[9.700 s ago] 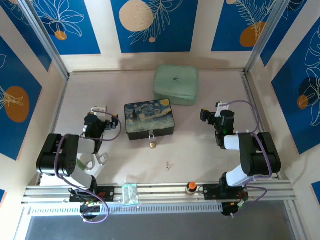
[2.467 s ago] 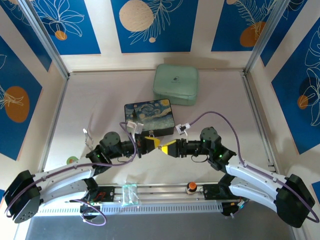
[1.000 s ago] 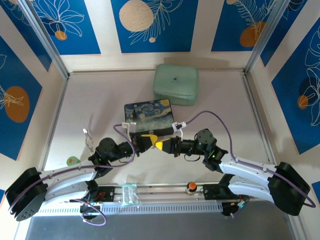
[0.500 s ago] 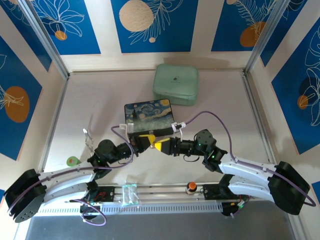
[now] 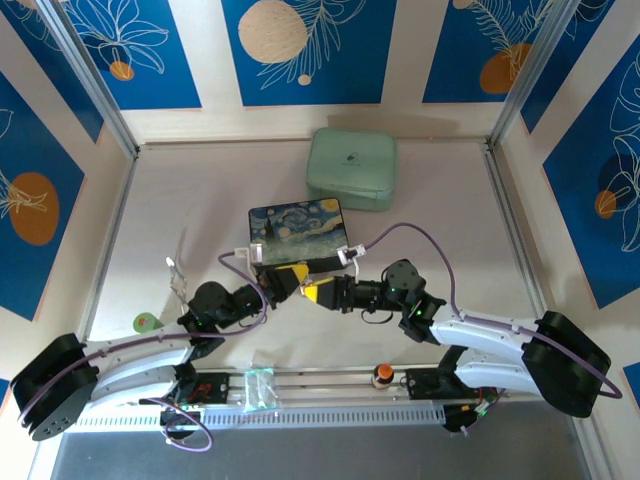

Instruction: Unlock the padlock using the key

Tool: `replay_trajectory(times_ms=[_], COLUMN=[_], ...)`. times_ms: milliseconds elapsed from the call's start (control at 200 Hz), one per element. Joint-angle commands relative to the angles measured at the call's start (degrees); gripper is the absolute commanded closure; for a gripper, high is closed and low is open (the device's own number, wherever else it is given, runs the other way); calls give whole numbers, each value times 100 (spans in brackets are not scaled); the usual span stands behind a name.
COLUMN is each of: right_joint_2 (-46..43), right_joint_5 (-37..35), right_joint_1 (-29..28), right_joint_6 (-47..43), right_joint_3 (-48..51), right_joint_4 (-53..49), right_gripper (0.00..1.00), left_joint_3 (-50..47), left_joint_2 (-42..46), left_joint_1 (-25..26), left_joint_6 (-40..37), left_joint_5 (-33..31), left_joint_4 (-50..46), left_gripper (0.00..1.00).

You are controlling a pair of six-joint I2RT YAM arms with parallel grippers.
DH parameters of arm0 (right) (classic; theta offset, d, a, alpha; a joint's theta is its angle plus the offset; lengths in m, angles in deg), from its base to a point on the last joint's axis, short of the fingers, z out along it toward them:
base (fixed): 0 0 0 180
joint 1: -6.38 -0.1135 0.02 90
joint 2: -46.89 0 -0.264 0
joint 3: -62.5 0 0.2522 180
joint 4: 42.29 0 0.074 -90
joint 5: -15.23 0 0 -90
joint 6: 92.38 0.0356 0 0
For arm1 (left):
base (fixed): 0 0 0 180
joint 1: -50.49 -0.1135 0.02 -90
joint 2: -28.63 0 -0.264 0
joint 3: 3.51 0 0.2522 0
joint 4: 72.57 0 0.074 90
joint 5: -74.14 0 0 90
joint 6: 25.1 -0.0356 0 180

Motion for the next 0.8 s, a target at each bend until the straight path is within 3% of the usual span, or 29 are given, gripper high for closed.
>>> replay_trajectory(times_ms=[0, 220, 595, 795], right_joint_2=[-64, -22, 72, -45], right_joint_5=[-217, -204, -232, -314], right_joint_1=[-16, -6, -15, -102], right_joint_6=[-35, -107, -158, -275], right_joint_3=[-126, -207, -238, -263], right_joint_4=[260, 158, 198, -304], right_gripper=[74, 76, 100, 100], left_joint_3=[-112, -150, -157, -189], left_joint_2=[15, 95, 165, 286], left_joint_1=[44, 53, 54, 52], left_joint_6=[73, 75, 71, -19], left_joint_5=[-91, -95, -34, -252], left_joint_4=[360, 275, 110, -304], left_gripper=[100, 100, 100, 100])
